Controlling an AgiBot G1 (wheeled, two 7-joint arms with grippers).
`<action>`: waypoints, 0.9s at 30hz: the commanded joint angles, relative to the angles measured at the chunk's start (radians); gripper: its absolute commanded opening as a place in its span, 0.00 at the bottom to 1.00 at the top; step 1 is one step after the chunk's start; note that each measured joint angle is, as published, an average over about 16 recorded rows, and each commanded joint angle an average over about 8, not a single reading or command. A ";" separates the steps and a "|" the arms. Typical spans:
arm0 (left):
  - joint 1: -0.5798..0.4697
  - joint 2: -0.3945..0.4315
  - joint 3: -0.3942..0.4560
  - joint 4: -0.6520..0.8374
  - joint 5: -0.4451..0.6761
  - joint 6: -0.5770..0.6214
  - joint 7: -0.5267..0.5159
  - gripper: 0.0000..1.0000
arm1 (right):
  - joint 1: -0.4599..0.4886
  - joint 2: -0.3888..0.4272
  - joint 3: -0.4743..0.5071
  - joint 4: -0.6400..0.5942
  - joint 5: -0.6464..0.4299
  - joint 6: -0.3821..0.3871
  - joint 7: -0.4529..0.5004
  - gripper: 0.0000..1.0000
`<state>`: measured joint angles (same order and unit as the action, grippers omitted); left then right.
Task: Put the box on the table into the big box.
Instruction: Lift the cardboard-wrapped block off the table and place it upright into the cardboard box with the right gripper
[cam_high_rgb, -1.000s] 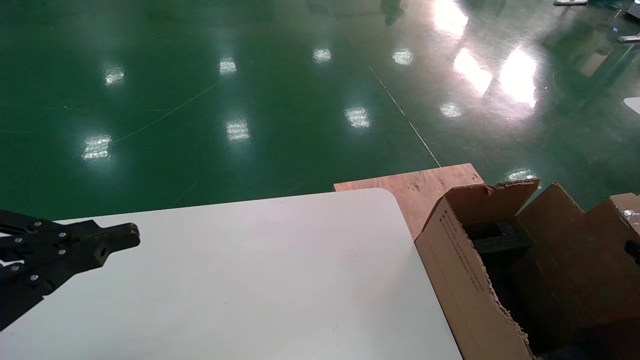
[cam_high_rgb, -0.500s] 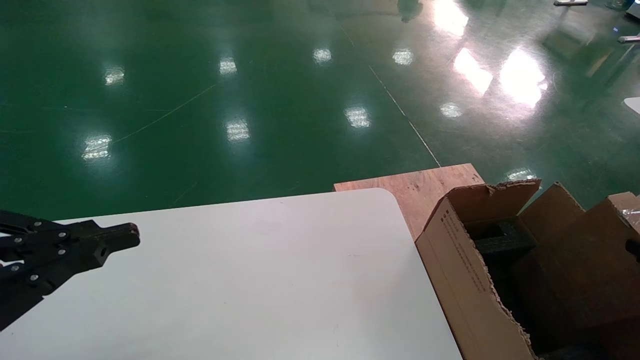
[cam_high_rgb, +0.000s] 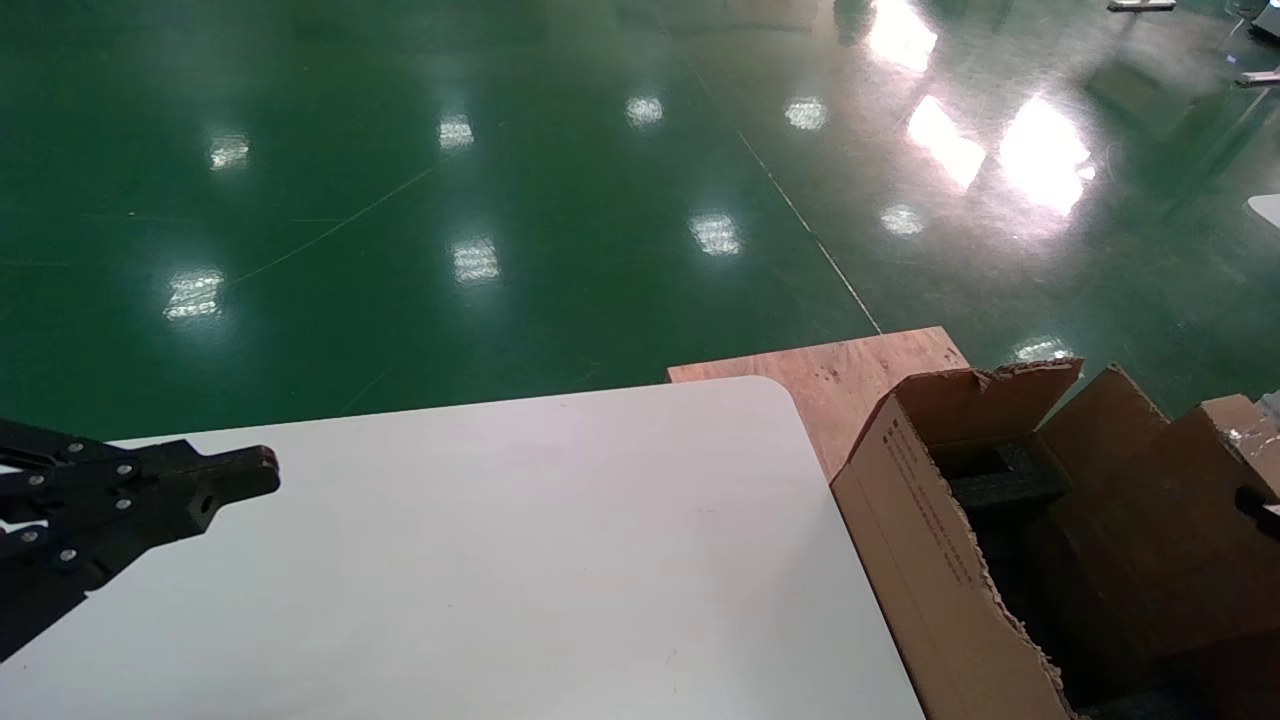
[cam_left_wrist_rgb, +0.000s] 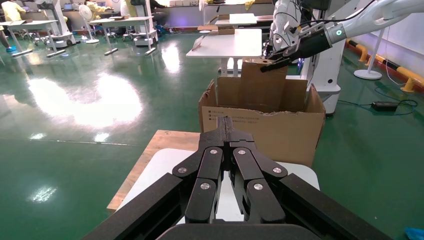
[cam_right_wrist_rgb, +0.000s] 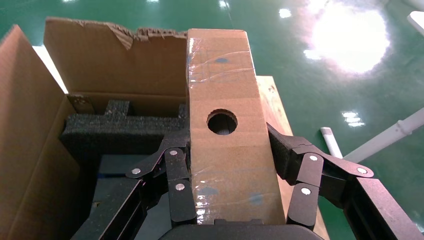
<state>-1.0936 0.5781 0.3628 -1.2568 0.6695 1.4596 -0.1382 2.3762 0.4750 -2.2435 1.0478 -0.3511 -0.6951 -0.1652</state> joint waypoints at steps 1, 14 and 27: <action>0.000 0.000 0.000 0.000 0.000 0.000 0.000 0.00 | 0.021 -0.004 -0.022 -0.022 0.004 -0.016 -0.010 0.00; 0.000 0.000 0.000 0.000 0.000 0.000 0.000 0.00 | 0.200 -0.032 -0.178 -0.186 0.012 -0.092 -0.069 0.00; 0.000 0.000 0.000 0.000 0.000 0.000 0.000 0.00 | 0.438 -0.048 -0.385 -0.314 -0.014 -0.163 -0.100 0.00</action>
<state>-1.0937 0.5781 0.3630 -1.2568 0.6694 1.4595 -0.1381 2.7994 0.4282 -2.6194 0.7350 -0.3615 -0.8592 -0.2658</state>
